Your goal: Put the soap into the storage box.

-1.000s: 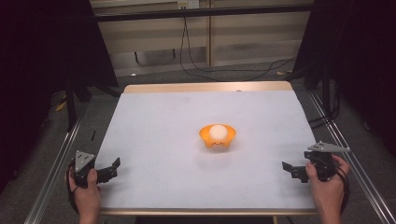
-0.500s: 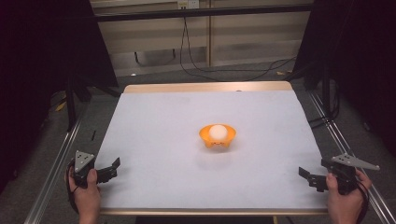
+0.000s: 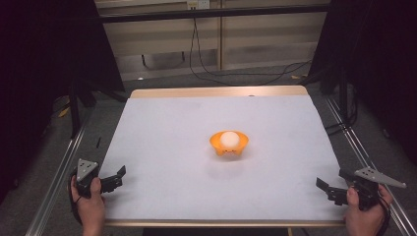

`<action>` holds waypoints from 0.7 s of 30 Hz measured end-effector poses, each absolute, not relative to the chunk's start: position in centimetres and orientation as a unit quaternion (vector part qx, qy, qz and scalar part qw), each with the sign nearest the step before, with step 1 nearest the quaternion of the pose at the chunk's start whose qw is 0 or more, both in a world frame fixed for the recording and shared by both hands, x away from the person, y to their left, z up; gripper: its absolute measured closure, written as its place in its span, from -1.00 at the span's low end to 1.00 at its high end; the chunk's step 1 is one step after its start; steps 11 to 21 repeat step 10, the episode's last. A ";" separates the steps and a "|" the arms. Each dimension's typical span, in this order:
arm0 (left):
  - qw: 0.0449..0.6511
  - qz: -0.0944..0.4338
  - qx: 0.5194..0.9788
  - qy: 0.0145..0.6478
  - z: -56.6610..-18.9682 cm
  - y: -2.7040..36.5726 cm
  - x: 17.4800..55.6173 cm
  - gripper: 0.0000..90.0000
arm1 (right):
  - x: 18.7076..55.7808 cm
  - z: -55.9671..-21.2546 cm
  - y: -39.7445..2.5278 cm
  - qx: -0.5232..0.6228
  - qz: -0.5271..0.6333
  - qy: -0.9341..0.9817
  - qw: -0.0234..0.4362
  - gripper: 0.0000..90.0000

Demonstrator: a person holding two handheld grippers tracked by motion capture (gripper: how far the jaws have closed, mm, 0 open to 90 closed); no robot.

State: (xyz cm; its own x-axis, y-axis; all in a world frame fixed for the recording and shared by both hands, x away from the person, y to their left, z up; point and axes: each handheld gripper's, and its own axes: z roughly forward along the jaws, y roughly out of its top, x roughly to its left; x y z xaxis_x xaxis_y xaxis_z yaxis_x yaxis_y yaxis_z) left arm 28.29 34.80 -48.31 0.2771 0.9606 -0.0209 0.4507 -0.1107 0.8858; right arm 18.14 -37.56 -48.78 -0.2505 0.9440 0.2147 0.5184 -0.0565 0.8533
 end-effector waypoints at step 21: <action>0.412 0.303 0.688 0.515 -48.3 34.8 28.4 -0.97 | 18.1 -48.8 -37.8 0.569 0.464 0.639 0.228 -1.00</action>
